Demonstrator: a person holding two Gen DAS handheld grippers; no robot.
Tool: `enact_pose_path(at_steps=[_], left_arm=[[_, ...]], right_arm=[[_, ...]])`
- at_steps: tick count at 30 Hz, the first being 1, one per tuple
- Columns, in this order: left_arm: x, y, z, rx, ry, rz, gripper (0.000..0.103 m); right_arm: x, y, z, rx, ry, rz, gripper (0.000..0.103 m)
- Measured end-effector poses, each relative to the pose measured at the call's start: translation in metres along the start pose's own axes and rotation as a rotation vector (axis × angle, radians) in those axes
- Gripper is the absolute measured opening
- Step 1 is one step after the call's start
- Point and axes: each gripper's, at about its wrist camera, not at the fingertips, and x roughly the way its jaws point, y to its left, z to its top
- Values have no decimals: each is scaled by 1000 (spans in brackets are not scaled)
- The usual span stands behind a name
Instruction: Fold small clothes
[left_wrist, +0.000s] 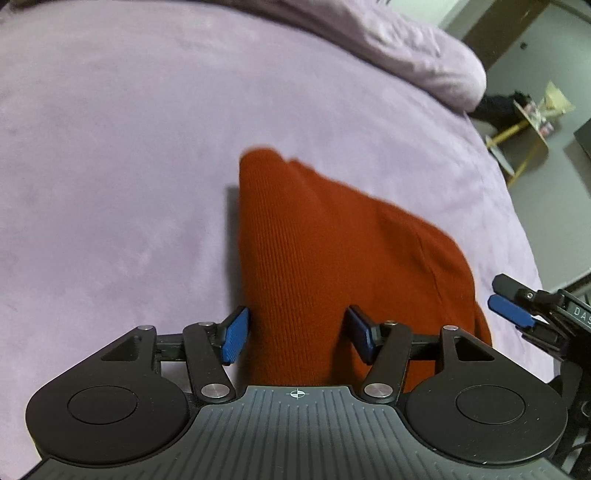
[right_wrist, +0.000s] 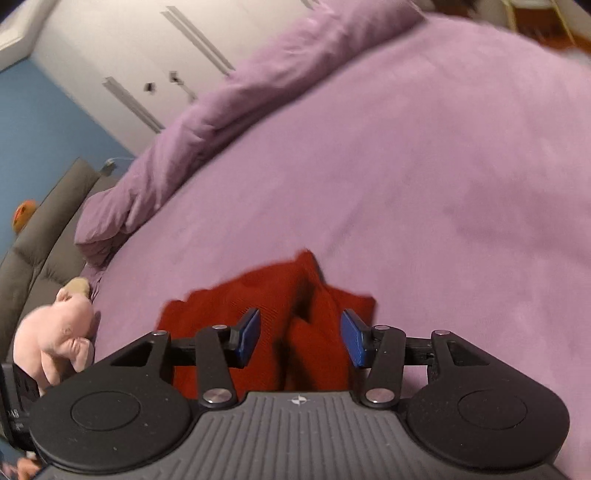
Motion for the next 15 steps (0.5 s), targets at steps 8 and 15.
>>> enact_pose_path(at_steps=[8,15], left_arm=[[-5,-21,-1,105,-92,97,63],[10,-26,-9,123,-88,76,66]], right_arm=[[49,38,3,-160,28,-35,13],[60,32,-10,-336,-20,-282,8]])
